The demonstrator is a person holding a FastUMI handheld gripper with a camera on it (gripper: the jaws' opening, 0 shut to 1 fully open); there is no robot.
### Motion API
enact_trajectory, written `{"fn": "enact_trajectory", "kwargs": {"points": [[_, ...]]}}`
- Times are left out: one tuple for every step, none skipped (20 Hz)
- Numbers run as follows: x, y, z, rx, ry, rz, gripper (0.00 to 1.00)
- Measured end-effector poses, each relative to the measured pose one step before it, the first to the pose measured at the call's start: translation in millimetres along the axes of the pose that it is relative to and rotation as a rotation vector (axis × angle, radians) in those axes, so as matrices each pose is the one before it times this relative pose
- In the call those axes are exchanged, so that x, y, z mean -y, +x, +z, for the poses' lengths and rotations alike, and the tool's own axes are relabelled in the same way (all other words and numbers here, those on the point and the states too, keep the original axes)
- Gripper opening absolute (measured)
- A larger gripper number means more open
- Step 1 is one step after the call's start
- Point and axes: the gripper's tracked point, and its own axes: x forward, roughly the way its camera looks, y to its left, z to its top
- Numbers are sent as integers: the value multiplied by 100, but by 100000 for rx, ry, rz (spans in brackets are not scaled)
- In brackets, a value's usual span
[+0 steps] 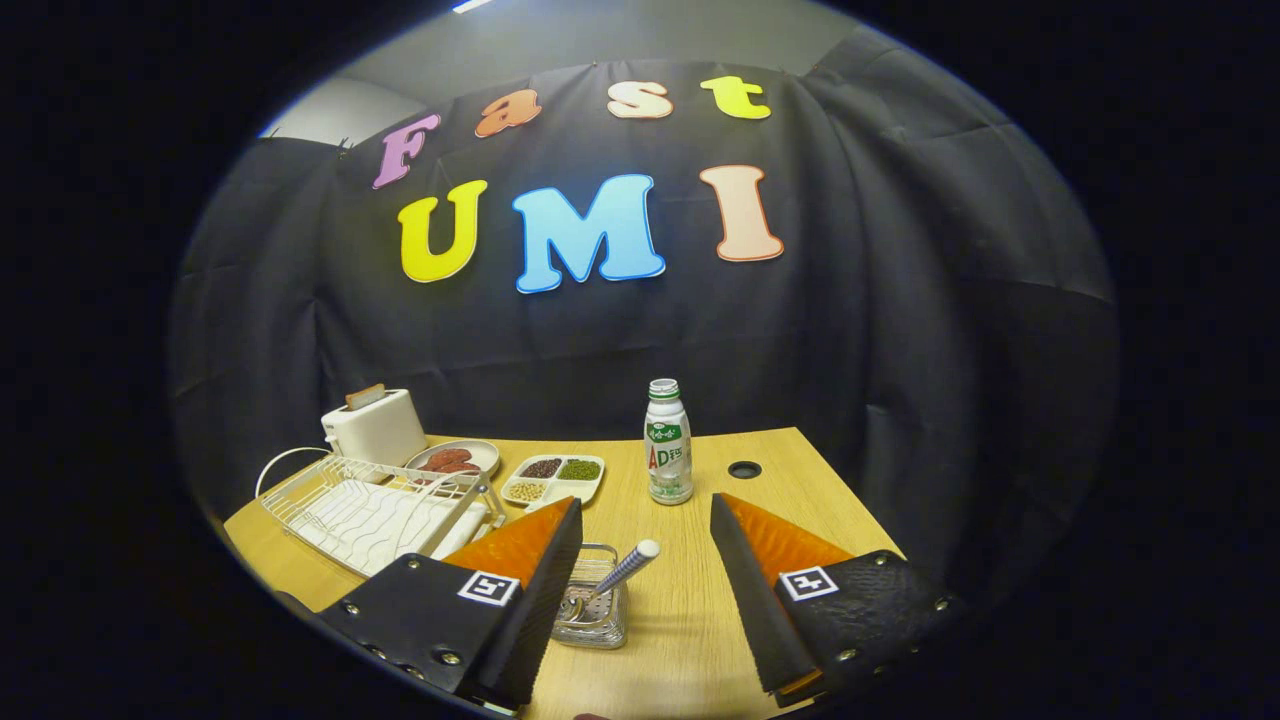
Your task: Take the plate from the dish rack, then take the spoon from the basket and place it into the plate.
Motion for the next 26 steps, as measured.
{"fn": "enact_trajectory", "kwargs": {"points": [[105, 443, -313, -684, 809, -37, 76], [97, 524, -140, -70, 1185, -125, 75], [184, 181, 128, -595, 573, -226, 75], [21, 672, -662, -947, 234, 136, 72], [-90, 877, -331, -709, -193, 1494, 72], [-89, 111, -284, -1401, -542, 961, 61], [-443, 416, -526, -1846, 115, 1573, 52], [-202, 462, -95, -468, -99, 1224, 51], [399, 303, -528, -597, -600, -551, 41], [-106, -346, 295, 16, 377, -1252, 31], [-596, 529, 68, 113, 410, 2249, 23], [-121, -73, -84, -539, -593, 748, 23], [-67, -375, 188, -450, 1758, 770, 23], [-891, -246, 430, -177, 3224, 3986, 9], [-276, 236, -26, -869, 551, 1510, 9], [293, -85, 42, 681, 259, -901, 9], [-637, 11, 538, -80, -140, 1330, 2], [48, -216, 164, -347, -1052, -860, 2], [-376, -116, 166, -381, -948, 27, 2], [-325, -220, 244, -185, -588, -179, 2], [-357, -223, 252, -103, -308, -96, 2], [-120, -489, 906, 303, 8, -103, 2], [-61, -215, 362, -23, -218, -667, 2], [-115, -218, 471, 77, -396, -677, 2], [-80, -302, 593, 564, -106, -527, 2], [-88, -260, 666, 703, -265, -334, 2]]}}
